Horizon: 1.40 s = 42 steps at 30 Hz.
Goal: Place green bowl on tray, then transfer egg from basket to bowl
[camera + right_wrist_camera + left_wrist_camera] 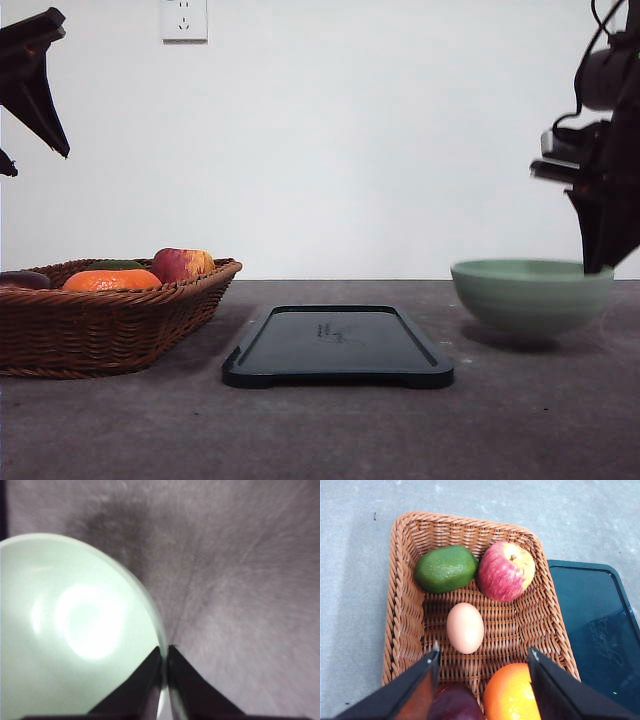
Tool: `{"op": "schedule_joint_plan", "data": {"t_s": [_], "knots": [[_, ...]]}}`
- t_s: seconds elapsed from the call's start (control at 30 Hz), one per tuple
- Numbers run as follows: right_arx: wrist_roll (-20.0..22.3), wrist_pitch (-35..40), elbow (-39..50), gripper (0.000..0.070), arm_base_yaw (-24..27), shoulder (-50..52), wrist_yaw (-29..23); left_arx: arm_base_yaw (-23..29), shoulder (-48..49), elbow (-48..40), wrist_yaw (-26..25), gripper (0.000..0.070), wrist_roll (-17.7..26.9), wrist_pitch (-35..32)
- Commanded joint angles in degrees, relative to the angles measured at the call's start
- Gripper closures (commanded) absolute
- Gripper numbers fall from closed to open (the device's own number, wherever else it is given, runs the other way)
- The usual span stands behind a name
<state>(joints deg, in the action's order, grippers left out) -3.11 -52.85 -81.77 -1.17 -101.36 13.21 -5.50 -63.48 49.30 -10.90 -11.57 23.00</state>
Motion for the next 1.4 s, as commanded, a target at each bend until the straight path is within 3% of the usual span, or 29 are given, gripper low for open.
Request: {"op": "schedule_joint_plan", "data": {"t_s": [0.0,0.23,0.7,1.37], "knots": [[0.3,-3.6,-4.4,0.0700,-0.9,-0.9,0.3,-0.2,-0.5,1.1,-0.3,0.0350,0.3,-0.2],[0.3,-10.6,-14.4,0.0700,-6.8,-1.0,0.3,-0.2,-0.5,1.1,-0.3,0.0350,0.3,-0.2],[-0.6,0.7,-17.0,0.0700,-22.4,-6.0,-0.9,-0.2,-0.5,1.1,-0.3,0.0350,0.3,0.2],[-1.0,3.5,-17.0,0.0700,-25.0,-17.0,-2.9,-0.2,-0.5,1.1,-0.3,0.0350,0.3,0.2]]}}
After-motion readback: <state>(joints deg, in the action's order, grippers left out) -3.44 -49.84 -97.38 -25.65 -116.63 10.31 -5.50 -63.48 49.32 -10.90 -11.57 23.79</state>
